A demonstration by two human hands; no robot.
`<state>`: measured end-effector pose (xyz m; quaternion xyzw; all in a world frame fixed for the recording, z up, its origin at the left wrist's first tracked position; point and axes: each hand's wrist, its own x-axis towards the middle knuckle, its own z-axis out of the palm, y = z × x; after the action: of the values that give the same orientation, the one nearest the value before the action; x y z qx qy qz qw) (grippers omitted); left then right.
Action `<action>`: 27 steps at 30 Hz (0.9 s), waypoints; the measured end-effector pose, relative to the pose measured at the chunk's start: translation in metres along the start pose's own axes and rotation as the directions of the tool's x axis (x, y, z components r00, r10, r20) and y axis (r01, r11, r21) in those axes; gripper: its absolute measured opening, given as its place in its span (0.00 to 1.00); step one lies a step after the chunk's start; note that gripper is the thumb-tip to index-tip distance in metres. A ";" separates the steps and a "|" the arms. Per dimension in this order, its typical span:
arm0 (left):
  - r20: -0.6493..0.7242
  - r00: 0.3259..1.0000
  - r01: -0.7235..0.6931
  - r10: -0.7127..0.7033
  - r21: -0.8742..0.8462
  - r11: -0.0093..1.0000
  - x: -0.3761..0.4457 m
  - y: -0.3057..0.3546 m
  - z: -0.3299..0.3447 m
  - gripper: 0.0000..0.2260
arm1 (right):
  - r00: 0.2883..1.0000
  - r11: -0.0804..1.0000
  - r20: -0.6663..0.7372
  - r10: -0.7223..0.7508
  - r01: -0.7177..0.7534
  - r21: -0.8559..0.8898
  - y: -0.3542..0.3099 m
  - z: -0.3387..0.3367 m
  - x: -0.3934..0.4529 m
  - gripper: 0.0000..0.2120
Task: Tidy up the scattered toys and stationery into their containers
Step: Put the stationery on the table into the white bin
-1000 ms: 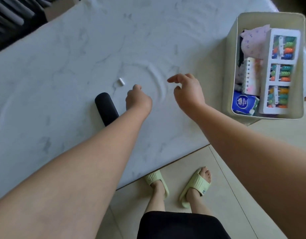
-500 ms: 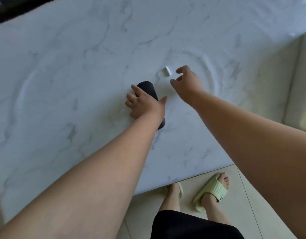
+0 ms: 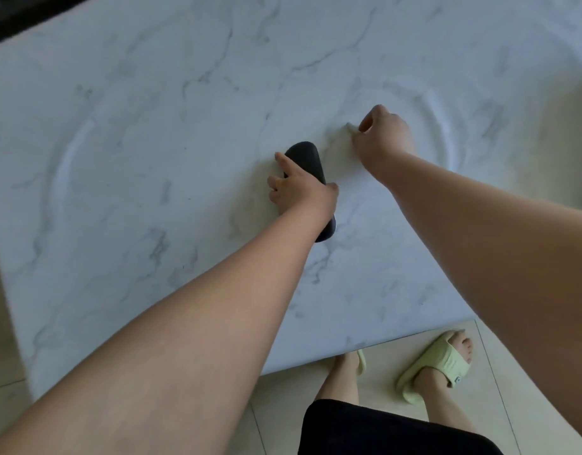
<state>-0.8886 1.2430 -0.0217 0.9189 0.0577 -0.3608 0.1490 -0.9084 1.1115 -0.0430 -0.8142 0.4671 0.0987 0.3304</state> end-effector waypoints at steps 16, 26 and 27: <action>0.037 0.983 -0.120 0.182 -0.622 0.774 -0.126 0.125 0.075 0.16 | 0.972 0.903 -0.222 0.076 0.027 0.428 0.139 -0.138 -0.075 0.03; 0.125 0.925 -0.213 0.360 -0.614 0.760 -0.233 0.219 0.154 0.12 | 0.957 0.921 -0.184 0.222 -0.144 0.361 0.296 -0.249 -0.097 0.10; 0.131 0.920 -0.217 0.368 -0.613 0.760 -0.242 0.227 0.163 0.12 | 0.964 0.923 -0.140 0.225 -0.164 0.349 0.307 -0.255 -0.096 0.12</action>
<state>-1.1225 0.9764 0.0821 0.7735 0.0022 -0.4067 0.4861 -1.2520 0.9114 0.0598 -0.7012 0.5833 -0.0225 0.4093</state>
